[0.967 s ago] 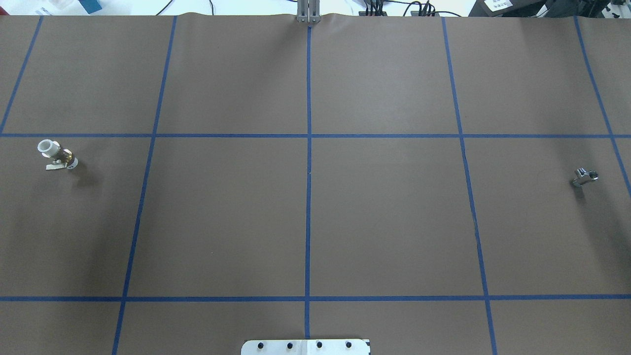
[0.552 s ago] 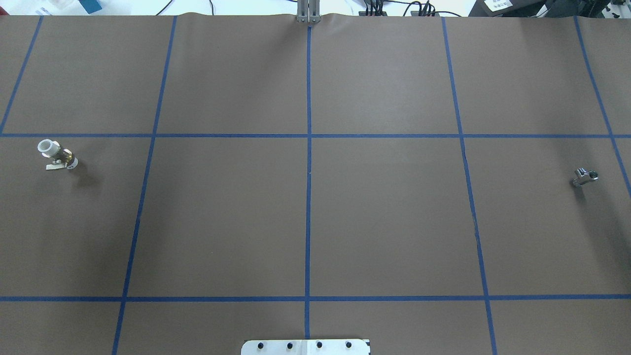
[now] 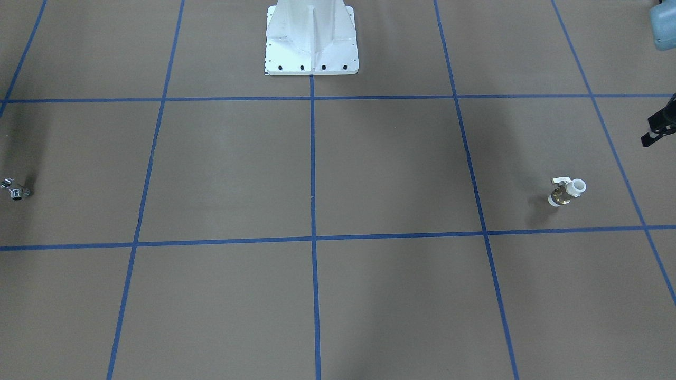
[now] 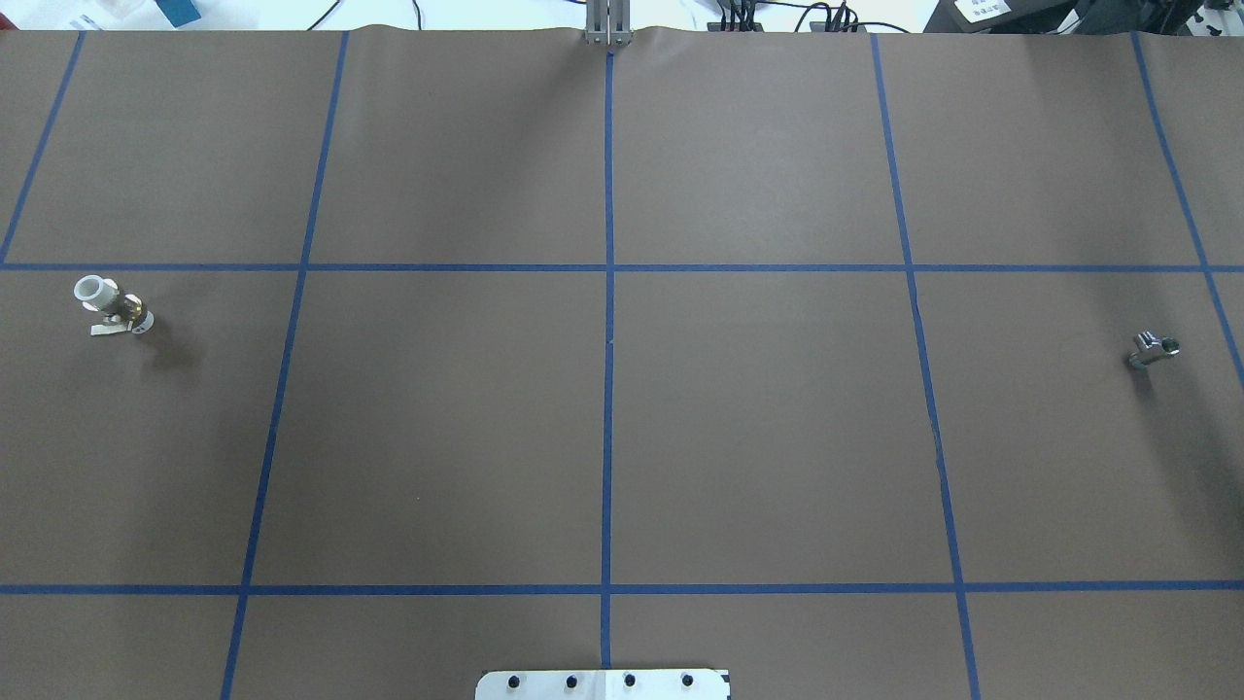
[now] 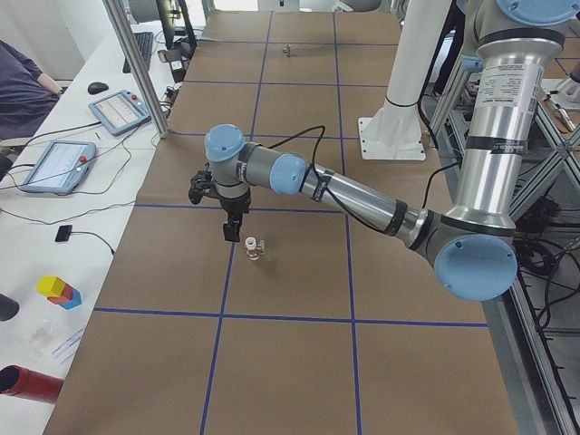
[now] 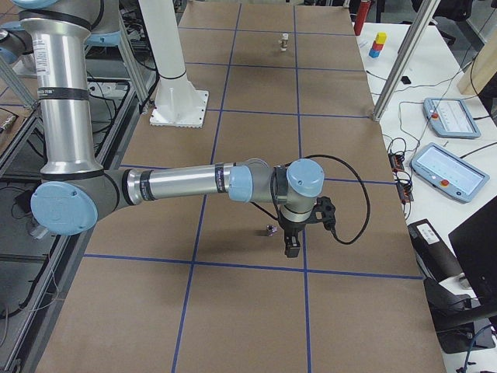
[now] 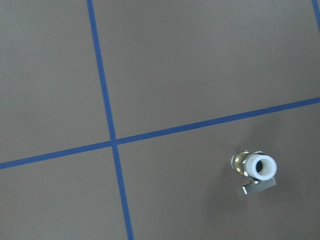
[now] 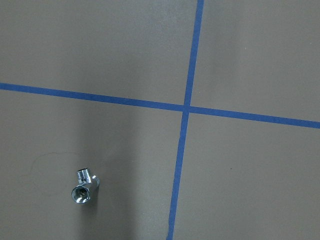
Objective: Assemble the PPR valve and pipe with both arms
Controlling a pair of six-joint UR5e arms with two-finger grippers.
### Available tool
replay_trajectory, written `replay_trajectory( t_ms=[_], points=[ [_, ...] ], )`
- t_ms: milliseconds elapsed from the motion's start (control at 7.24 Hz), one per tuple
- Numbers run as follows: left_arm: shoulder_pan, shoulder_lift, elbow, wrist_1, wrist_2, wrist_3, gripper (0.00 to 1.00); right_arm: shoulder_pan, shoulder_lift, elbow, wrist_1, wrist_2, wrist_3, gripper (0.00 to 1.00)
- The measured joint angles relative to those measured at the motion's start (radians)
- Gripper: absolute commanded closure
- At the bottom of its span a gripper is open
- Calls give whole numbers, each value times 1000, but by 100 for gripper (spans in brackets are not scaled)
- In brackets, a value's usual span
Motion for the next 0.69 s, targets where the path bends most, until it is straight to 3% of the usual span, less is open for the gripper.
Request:
replay_trajectory(
  t_ms=[276, 691],
  points=[
    [100, 1, 31, -111, 68, -195, 0, 0, -1, 0, 0, -1, 1, 0],
    [190, 4, 150, -302, 107, -329, 0, 0, -1, -1, 0, -2, 2, 0]
  ],
)
